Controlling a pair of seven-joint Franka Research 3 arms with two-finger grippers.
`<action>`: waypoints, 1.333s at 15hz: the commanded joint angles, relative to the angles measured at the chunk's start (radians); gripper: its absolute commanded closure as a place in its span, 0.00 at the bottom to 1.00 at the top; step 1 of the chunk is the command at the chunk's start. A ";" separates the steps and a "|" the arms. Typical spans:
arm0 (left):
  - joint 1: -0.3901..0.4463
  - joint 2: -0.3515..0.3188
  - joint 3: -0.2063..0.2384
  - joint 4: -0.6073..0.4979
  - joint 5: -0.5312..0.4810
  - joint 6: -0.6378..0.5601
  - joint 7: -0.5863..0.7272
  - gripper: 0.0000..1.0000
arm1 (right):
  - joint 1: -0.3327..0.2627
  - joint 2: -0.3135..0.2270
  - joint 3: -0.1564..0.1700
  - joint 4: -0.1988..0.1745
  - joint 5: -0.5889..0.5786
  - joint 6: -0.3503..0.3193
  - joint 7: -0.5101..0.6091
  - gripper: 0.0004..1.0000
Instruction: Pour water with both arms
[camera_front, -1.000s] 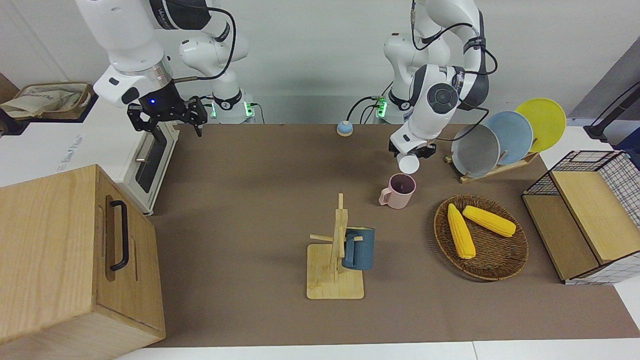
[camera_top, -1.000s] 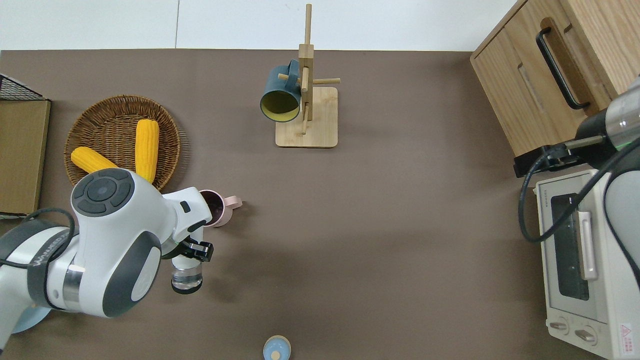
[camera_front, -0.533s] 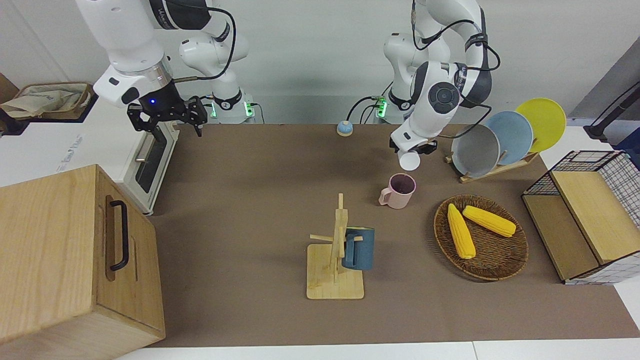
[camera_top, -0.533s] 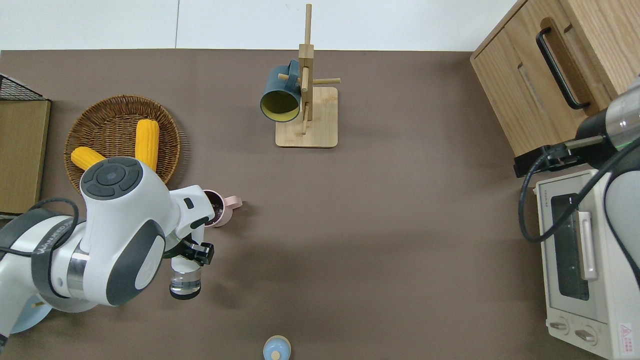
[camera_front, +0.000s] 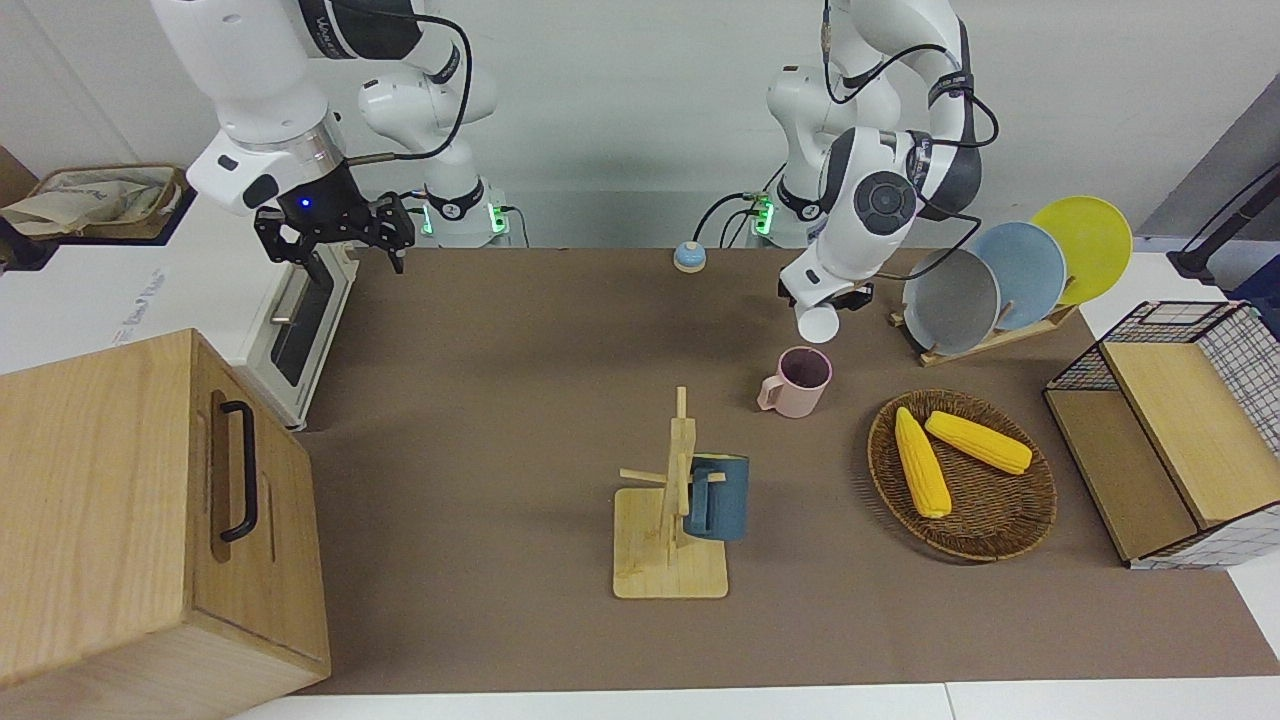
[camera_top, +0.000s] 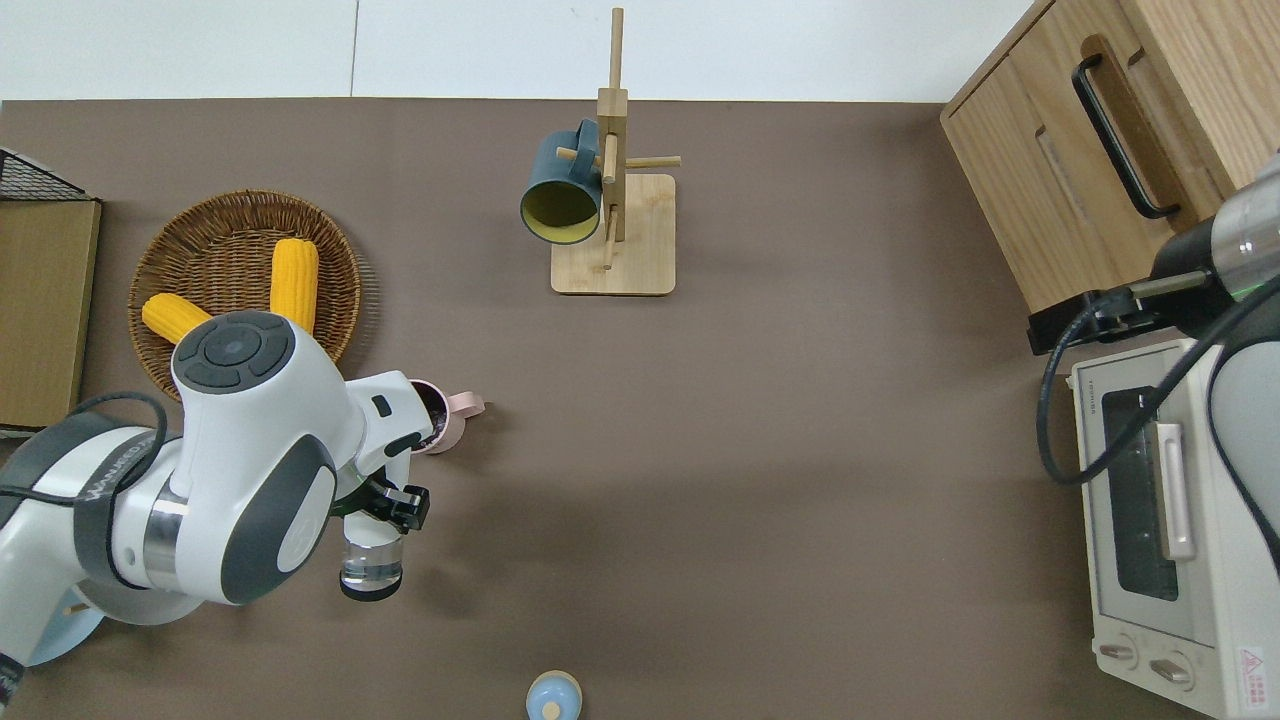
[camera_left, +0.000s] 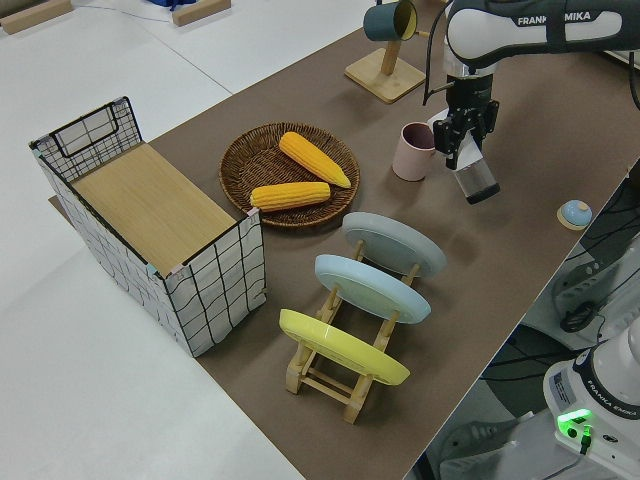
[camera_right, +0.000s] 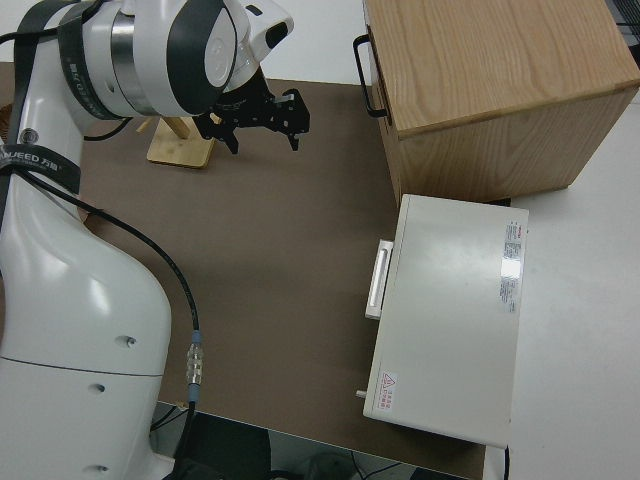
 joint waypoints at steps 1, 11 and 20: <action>-0.002 0.013 0.006 0.049 -0.011 -0.055 0.013 1.00 | 0.001 -0.016 0.003 -0.013 -0.002 -0.003 -0.005 0.02; -0.001 0.020 0.006 0.054 -0.011 -0.066 0.014 1.00 | 0.001 -0.016 0.003 -0.013 -0.002 -0.003 -0.005 0.02; -0.002 0.019 0.006 0.060 -0.012 -0.070 0.011 1.00 | 0.001 -0.016 0.001 -0.013 -0.002 -0.003 -0.005 0.02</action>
